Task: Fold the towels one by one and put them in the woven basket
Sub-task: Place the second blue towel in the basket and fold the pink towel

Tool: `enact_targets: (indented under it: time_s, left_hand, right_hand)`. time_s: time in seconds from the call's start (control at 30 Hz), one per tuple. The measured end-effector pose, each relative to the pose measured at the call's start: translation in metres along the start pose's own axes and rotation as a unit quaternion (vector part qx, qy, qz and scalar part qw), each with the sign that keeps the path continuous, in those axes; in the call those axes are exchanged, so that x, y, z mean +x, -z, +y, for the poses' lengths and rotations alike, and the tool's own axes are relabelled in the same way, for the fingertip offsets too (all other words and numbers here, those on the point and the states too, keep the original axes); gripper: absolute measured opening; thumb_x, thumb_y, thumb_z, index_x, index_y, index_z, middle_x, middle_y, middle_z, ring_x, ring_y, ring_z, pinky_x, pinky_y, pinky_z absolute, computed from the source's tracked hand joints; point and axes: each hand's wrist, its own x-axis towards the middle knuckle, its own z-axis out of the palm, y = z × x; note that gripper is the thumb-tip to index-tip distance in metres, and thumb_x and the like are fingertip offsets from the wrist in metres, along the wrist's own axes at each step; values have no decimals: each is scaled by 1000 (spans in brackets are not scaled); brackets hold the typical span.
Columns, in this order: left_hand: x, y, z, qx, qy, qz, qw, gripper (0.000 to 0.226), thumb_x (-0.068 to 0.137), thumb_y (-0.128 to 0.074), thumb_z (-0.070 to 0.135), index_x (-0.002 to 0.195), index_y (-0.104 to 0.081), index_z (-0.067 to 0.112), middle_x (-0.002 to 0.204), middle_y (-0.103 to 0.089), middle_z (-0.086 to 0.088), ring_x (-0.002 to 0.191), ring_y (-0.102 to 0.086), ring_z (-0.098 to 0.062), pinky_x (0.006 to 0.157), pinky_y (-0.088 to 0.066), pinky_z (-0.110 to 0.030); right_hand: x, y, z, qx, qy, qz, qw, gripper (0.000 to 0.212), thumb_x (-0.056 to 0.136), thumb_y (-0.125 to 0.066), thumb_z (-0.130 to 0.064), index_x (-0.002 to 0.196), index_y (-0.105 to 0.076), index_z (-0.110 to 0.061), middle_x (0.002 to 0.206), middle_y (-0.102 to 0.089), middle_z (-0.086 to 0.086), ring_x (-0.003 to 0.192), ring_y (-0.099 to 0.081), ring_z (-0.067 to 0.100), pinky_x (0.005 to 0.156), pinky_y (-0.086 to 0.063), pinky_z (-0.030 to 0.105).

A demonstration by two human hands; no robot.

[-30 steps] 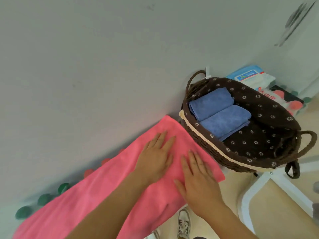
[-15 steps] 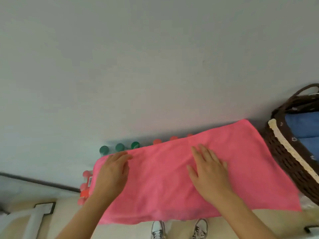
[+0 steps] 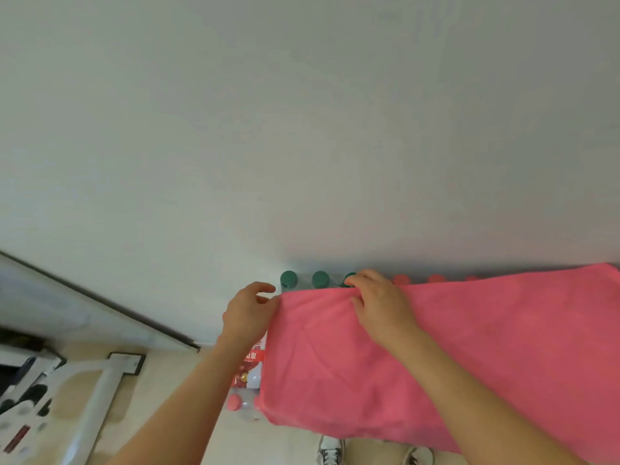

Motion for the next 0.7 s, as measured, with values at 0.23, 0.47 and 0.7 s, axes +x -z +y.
enact_targets:
  time_s: [0.23, 0.47, 0.7]
  left_hand:
    - [10, 4, 8, -139, -49, 48, 988, 12, 80, -69, 15, 76, -68, 26, 73, -69, 7, 70, -63, -12, 64, -49, -27]
    - [30, -1, 24, -151, -62, 110, 980, 10, 83, -65, 16, 78, -66, 24, 76, -65, 15, 76, -59, 1, 62, -39, -11]
    - [42, -6, 22, -168, -35, 116, 978, 11, 82, -68, 19, 77, -63, 26, 74, -62, 18, 72, -56, 3, 59, -35, -5]
  right_hand:
    - [12, -6, -7, -33, -34, -4, 999, 12, 91, -54, -23, 91, -65, -19, 96, -56, 0, 83, -61, 24, 71, -49, 37]
    - [27, -8, -19, -34, -61, 70, 995, 10, 83, -58, -1, 87, -54, -9, 92, -55, 13, 66, -60, 35, 53, -48, 43]
    - [32, -21, -33, -83, -65, 15, 994, 32, 93, -53, -30, 122, -57, -19, 116, -60, 7, 103, -61, 29, 81, -50, 39]
